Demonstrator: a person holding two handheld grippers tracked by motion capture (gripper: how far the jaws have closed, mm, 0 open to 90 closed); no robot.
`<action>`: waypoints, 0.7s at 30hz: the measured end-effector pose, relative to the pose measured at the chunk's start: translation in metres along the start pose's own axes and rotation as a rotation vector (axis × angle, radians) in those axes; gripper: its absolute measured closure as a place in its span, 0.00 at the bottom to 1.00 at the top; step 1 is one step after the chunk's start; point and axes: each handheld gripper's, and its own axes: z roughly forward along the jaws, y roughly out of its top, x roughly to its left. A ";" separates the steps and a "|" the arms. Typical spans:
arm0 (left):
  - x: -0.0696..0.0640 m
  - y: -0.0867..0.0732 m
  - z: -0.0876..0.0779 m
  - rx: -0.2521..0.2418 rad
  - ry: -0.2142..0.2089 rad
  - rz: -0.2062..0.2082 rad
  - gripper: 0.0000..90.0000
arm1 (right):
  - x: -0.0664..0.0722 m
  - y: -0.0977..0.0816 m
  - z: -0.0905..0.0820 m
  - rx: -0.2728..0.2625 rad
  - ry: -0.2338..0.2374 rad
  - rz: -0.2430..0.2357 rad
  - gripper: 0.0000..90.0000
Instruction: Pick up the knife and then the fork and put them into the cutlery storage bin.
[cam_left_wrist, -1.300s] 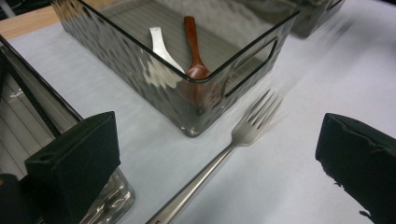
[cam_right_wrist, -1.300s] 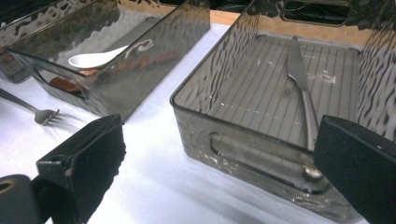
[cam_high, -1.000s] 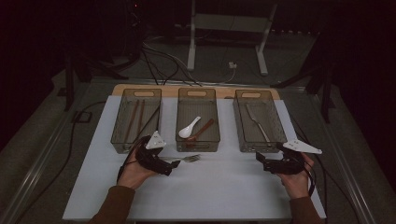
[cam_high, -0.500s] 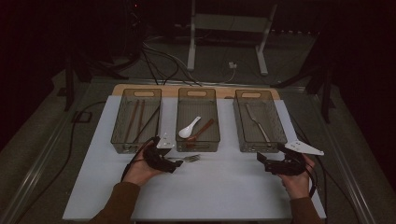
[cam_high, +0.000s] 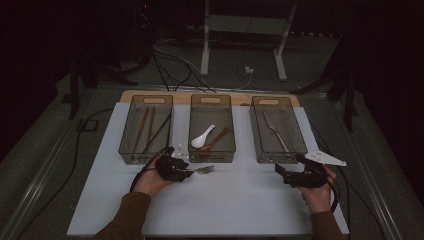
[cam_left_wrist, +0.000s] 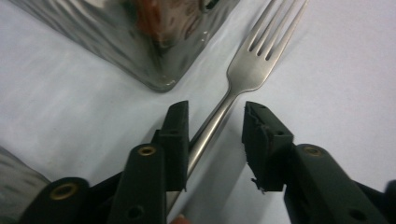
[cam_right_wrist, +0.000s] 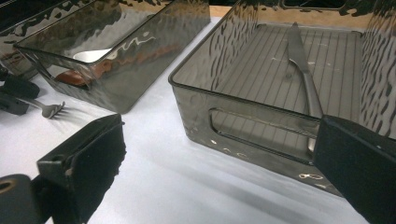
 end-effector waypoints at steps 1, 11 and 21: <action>-0.001 0.000 0.000 -0.001 -0.016 0.001 0.74 | 0.000 0.000 0.000 0.000 -0.002 0.004 0.02; -0.029 0.007 0.004 0.024 -0.116 0.075 0.93 | -0.004 -0.001 -0.001 -0.004 0.005 0.027 0.03; -0.043 0.017 0.005 0.108 -0.086 0.117 0.93 | -0.005 -0.002 -0.001 -0.002 0.011 0.036 0.03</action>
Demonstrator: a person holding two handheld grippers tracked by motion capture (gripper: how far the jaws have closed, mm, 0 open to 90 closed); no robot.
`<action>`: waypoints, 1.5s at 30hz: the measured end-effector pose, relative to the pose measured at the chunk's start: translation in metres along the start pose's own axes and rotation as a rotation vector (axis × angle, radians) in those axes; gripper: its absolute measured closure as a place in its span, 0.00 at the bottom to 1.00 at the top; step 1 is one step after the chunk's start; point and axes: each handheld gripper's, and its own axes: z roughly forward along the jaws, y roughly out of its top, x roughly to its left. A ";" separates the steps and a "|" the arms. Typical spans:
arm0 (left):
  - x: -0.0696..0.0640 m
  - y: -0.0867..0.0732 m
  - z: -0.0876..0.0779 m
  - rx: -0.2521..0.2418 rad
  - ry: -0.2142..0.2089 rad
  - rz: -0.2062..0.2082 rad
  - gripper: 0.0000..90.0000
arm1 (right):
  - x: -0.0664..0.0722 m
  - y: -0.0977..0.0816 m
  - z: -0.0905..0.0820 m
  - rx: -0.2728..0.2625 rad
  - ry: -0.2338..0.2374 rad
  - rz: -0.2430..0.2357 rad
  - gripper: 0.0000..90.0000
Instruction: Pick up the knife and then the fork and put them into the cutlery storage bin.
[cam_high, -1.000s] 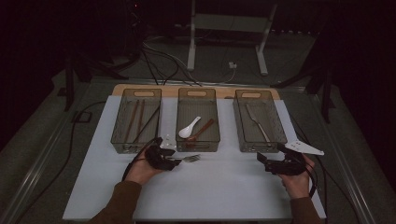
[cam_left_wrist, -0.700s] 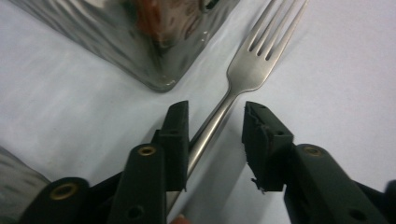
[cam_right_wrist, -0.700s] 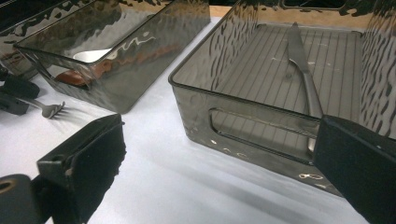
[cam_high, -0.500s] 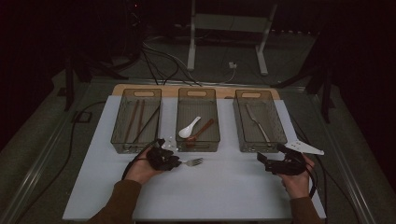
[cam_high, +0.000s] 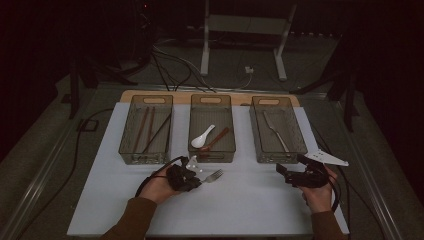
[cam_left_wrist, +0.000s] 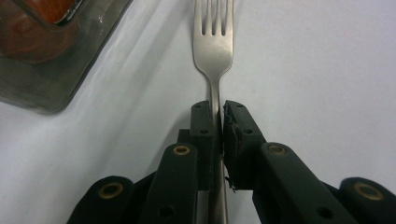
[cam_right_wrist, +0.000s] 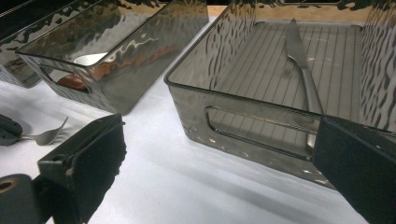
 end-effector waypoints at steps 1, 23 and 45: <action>0.000 0.001 0.000 0.006 -0.002 -0.006 0.93 | 0.000 0.000 0.000 0.000 -0.001 0.000 0.03; -0.011 0.004 -0.013 -0.130 0.040 -0.035 0.96 | 0.016 -0.001 0.003 0.025 0.044 -0.021 0.03; -0.016 0.049 -0.024 -0.304 0.057 -0.103 0.96 | 0.035 0.000 0.011 0.039 0.088 -0.055 0.03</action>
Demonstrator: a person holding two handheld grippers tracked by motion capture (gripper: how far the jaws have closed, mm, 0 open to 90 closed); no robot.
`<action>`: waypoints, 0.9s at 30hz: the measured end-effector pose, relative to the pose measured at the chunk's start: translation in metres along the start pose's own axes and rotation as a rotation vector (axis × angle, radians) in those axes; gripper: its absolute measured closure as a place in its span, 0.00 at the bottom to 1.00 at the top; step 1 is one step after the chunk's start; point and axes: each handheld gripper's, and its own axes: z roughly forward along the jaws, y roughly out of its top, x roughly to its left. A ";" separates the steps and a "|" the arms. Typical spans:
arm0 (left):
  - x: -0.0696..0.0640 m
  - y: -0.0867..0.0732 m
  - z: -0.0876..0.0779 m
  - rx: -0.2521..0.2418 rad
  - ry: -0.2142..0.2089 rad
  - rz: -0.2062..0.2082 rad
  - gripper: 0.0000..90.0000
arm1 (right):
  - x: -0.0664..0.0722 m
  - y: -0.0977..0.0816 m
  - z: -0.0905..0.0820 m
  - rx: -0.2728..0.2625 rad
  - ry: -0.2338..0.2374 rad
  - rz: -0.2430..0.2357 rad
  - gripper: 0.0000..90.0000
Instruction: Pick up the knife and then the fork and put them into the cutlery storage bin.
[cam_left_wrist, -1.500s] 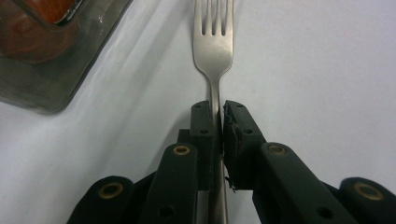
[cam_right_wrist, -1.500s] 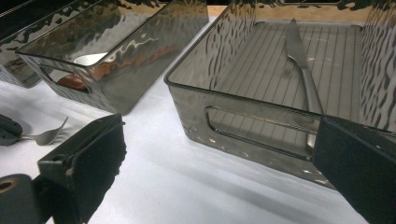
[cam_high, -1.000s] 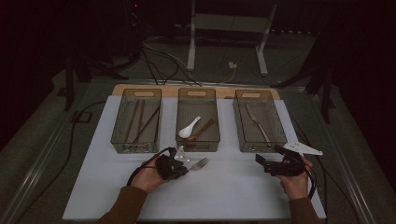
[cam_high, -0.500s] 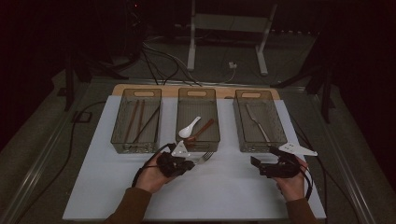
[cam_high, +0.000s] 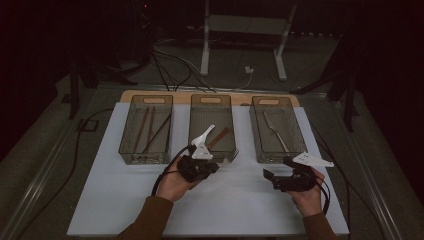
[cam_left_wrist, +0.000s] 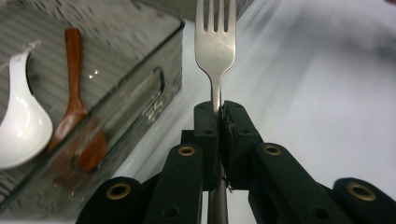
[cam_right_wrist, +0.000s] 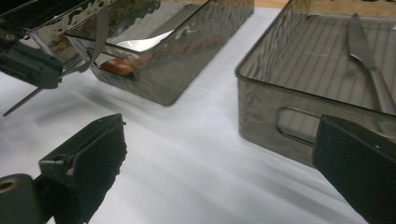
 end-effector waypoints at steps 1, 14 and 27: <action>-0.001 0.002 0.000 -0.004 -0.001 0.001 0.96 | 0.001 0.000 0.001 -0.001 0.003 -0.002 0.03; -0.006 0.026 0.006 -0.048 0.015 -0.007 0.96 | 0.009 0.002 0.007 0.004 0.030 0.000 0.03; -0.010 0.047 0.009 -0.105 0.021 -0.031 0.96 | 0.026 0.008 0.017 0.012 0.073 -0.007 0.03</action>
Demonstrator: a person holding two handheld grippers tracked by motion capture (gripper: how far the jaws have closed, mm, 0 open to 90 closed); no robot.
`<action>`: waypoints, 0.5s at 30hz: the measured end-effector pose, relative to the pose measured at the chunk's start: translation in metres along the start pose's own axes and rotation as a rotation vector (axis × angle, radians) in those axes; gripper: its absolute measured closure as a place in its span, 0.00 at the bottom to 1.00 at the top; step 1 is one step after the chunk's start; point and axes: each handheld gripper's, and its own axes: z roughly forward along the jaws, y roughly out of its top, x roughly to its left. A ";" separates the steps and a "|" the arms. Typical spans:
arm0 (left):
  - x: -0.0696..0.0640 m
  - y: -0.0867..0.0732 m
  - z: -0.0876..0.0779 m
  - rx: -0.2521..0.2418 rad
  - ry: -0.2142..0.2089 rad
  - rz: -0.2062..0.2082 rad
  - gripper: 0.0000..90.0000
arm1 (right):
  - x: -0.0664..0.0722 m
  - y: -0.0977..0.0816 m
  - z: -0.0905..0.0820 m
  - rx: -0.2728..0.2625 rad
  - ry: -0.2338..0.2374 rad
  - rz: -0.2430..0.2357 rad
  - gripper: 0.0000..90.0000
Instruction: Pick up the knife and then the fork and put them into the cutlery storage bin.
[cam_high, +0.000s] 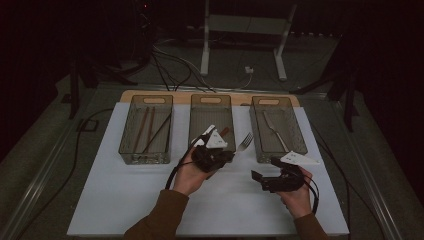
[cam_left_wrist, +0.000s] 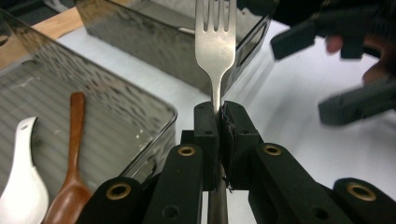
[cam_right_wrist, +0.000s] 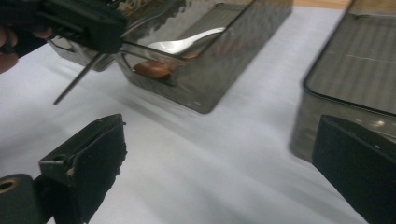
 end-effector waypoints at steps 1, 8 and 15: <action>-0.001 0.002 0.001 -0.006 0.005 0.000 0.96 | 0.002 0.001 0.002 0.001 0.006 -0.002 0.03; -0.006 0.013 0.005 -0.024 0.009 0.008 0.96 | 0.019 0.008 0.013 0.003 0.042 -0.028 0.03; -0.010 0.019 0.007 -0.033 0.015 0.017 0.96 | 0.032 0.014 0.023 0.000 0.078 -0.036 0.03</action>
